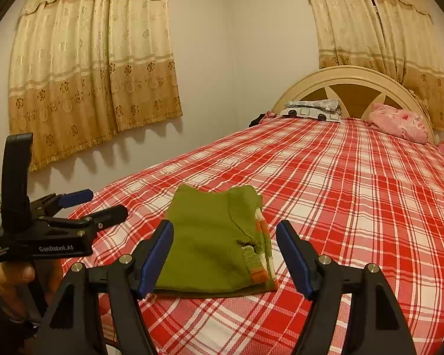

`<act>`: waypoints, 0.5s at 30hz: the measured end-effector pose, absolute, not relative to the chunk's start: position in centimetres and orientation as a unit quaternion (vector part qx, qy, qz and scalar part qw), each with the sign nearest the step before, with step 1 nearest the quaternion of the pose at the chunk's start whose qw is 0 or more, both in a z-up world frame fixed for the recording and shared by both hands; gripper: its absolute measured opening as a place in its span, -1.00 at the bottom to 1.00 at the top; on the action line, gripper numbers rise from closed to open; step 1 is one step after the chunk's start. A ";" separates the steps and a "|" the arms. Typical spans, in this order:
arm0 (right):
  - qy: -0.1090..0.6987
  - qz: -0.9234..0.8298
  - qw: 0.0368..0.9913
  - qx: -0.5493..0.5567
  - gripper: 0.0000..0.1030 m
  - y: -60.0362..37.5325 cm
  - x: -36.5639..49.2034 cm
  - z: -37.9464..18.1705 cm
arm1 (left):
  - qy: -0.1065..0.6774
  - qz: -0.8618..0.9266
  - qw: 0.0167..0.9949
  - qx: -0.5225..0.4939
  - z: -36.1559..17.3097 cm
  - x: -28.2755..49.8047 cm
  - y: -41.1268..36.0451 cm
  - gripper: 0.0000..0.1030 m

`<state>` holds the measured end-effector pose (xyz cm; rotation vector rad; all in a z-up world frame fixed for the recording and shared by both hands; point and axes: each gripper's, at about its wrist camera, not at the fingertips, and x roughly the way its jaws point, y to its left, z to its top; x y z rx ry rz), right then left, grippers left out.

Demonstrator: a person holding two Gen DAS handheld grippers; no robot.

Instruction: Fold small clothes

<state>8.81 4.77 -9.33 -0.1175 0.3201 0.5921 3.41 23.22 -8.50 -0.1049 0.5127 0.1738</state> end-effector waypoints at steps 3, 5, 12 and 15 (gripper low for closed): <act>0.156 0.291 0.942 -0.060 0.41 4.8 8.8 -9.4 | 0.248 0.092 0.963 -0.051 -8.2 3.3 23.5 1.00; 0.154 0.290 0.942 -0.062 0.41 4.8 8.7 -9.4 | 0.245 0.097 0.963 -0.052 -7.9 3.2 23.8 1.00; 0.132 0.296 0.944 -0.069 0.41 4.8 7.8 -8.8 | 0.246 0.124 0.959 -0.058 -8.2 3.5 24.8 1.00; 0.132 0.298 0.942 -0.075 0.41 5.0 7.7 -9.0 | 0.245 0.131 0.959 -0.059 -8.4 3.4 25.2 1.00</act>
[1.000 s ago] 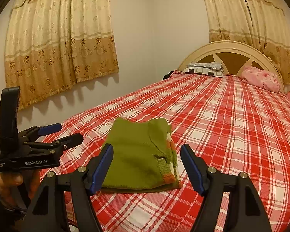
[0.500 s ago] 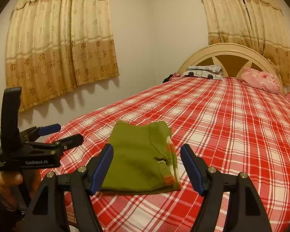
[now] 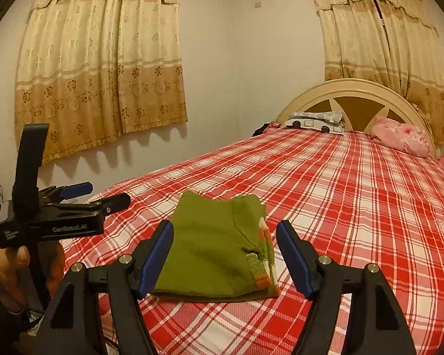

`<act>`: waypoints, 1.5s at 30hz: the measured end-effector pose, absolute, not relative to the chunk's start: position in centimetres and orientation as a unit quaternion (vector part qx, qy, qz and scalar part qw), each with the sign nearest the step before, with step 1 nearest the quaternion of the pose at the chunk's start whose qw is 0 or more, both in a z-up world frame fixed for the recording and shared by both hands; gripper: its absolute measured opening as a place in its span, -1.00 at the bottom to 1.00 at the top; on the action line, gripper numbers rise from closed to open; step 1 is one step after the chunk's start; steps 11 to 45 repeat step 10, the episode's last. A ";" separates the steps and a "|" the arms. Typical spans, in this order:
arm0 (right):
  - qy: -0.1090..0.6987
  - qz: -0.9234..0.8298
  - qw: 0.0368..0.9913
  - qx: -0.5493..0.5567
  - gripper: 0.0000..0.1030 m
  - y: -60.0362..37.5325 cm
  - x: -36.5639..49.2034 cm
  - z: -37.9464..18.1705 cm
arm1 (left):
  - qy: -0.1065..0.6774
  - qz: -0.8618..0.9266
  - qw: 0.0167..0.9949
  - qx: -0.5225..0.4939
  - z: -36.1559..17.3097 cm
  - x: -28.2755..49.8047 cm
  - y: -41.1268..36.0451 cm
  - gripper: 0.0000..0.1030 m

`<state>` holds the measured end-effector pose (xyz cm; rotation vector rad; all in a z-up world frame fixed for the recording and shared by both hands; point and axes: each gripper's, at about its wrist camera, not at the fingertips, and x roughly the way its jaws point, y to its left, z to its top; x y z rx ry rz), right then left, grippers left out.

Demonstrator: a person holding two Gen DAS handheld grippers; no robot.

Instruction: Fold small clothes

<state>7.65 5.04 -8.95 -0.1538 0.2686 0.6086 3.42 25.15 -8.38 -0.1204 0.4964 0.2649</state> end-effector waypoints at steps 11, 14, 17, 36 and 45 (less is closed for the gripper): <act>0.135 0.303 0.940 -0.075 0.41 5.2 7.6 -9.2 | 0.234 0.130 0.962 -0.049 -8.4 3.2 25.1 1.00; 0.135 0.303 0.940 -0.075 0.41 5.2 7.6 -9.2 | 0.234 0.130 0.962 -0.049 -8.4 3.2 25.1 1.00; 0.135 0.303 0.940 -0.075 0.41 5.2 7.6 -9.2 | 0.234 0.130 0.962 -0.049 -8.4 3.2 25.1 1.00; 0.135 0.303 0.940 -0.075 0.41 5.2 7.6 -9.2 | 0.234 0.130 0.962 -0.049 -8.4 3.2 25.1 1.00; 0.135 0.303 0.940 -0.075 0.41 5.2 7.6 -9.2 | 0.234 0.130 0.962 -0.049 -8.4 3.2 25.1 1.00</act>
